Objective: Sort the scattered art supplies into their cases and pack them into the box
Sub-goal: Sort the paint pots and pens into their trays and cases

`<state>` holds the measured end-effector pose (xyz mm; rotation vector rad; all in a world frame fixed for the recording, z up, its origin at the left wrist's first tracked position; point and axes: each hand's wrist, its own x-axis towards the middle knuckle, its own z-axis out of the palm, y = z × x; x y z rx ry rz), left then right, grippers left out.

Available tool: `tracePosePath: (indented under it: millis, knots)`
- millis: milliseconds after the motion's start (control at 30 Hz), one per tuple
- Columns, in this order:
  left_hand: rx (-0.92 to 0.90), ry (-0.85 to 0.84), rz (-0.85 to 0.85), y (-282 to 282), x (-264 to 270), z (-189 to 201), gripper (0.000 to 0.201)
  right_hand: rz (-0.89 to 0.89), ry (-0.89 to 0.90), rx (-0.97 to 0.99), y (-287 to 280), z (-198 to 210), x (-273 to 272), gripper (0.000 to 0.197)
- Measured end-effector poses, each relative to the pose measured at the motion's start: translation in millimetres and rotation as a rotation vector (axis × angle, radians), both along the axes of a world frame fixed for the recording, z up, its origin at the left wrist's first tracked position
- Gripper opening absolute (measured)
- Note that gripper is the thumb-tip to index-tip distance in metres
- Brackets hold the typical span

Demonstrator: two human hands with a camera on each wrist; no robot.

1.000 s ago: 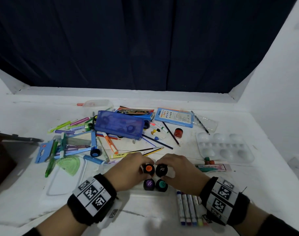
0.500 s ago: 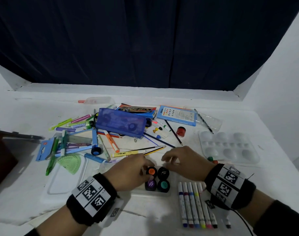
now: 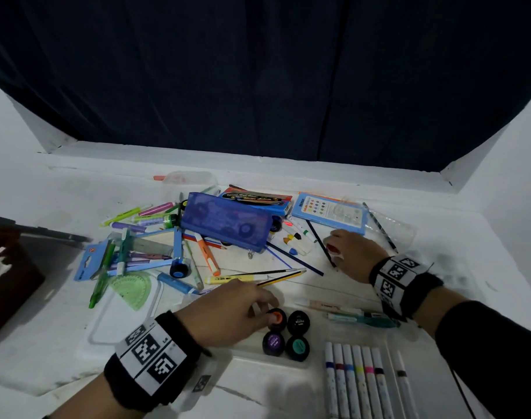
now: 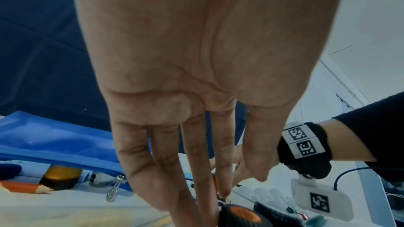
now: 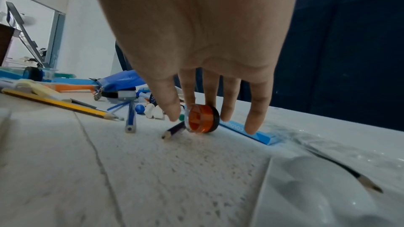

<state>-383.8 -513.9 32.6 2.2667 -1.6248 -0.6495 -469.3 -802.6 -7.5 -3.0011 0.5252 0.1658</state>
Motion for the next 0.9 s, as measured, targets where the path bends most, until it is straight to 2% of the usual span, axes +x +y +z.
tracePosePath:
  millis: [133, 233, 300, 400, 500, 567, 633, 733, 900]
  knots:
    - [-0.09, 0.019, 0.036, 13.9, 9.3, 10.8, 0.028, 0.001, -0.038, 0.026, 4.0, 3.0, 2.2, 0.022]
    - [-0.193, 0.033, 0.158, 28.7, 34.2, 23.7, 0.018, 0.004, -0.099, 0.089, 16.1, 15.9, -3.9, 0.023]
    - [-0.227, -0.023, 0.256, 43.3, 62.0, 26.9, 0.017, 0.012, -0.221, 0.168, 27.5, 25.4, -9.8, 0.024]
    - [-0.156, -0.219, 0.346, 68.0, 109.5, 18.1, 0.031, -0.004, -0.383, 0.286, 48.7, 41.6, -17.3, 0.023]
    - [0.083, -0.357, 0.297, 84.4, 142.7, 1.3, 0.039, -0.022, -0.449, 0.427, 75.0, 54.7, -23.9, 0.018]
    - [0.175, -0.383, 0.221, 87.2, 153.1, -8.2, 0.046, -0.032, -0.468, 0.496, 94.3, 60.3, -30.4, 0.014]
    - [0.204, -0.382, 0.186, 84.7, 155.3, -12.6, 0.052, -0.03, -0.489, 0.548, 111.6, 62.7, -37.5, 0.015]
    - [0.2, -0.418, 0.16, 77.3, 154.3, -15.1, 0.05, -0.008, -0.47, 0.622, 132.3, 57.9, -44.9, 0.022]
    - [0.212, -0.436, 0.139, 67.2, 150.5, -15.0, 0.035, 0.088, -0.407, 0.638, 159.5, 39.7, -47.7, 0.025]
